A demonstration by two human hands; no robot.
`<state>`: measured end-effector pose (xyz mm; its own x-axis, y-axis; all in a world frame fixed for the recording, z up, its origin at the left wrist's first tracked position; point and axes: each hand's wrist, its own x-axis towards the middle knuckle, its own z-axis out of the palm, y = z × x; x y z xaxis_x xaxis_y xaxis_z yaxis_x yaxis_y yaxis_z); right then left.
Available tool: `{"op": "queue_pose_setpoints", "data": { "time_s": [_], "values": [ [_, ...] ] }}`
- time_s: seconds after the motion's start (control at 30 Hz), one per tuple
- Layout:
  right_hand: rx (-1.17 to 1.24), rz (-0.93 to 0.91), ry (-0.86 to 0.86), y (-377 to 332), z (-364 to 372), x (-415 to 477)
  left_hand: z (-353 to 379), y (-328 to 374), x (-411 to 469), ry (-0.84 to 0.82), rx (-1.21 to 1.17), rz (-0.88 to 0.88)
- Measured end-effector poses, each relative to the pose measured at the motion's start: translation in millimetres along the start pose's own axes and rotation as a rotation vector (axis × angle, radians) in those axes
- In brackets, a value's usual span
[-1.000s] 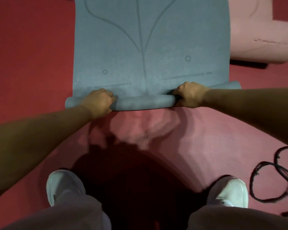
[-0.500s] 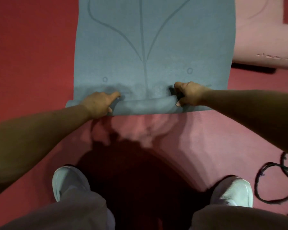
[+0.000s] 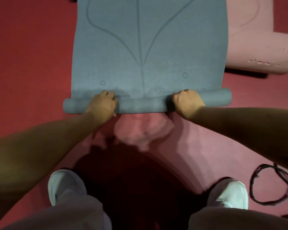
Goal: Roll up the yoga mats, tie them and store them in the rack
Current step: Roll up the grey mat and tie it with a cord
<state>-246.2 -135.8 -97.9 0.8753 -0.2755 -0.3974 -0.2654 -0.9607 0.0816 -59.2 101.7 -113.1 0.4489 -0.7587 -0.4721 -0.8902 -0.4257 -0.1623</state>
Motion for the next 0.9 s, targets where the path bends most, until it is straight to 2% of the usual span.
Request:
{"op": "queue_pose_setpoints", "data": {
  "time_s": [0.13, 0.2, 0.27, 0.37, 0.43, 0.5, 0.67, 0.9],
  "values": [
    [-0.016, 0.036, -0.109, 0, 23, 0, -8, -12, 9, 0.006, -0.383, -0.023],
    [0.063, 0.024, -0.141, 9, 17, 11, -8, -19, 12, 0.027, -0.438, -0.039],
    [0.172, 0.047, -0.136, 19, 5, 24, -8, -21, 17, 0.046, -0.425, -0.044],
    [0.21, 0.082, -0.149, 28, -11, 39, -2, -12, 21, 0.247, -0.25, -0.054],
    [0.251, 0.093, -0.144, 31, -17, 48, 4, -1, 19, 0.304, -0.178, -0.096],
    [0.271, 0.109, -0.09, 34, -19, 51, 9, 7, 16, 0.285, -0.146, -0.078],
    [0.007, 0.09, 0.129, 18, -12, 50, 13, 8, 22, 0.145, -0.186, -0.066],
    [-0.014, 0.077, -0.044, 16, 1, 61, -1, 3, 44, 0.052, -0.064, -0.107]
  ]
}}
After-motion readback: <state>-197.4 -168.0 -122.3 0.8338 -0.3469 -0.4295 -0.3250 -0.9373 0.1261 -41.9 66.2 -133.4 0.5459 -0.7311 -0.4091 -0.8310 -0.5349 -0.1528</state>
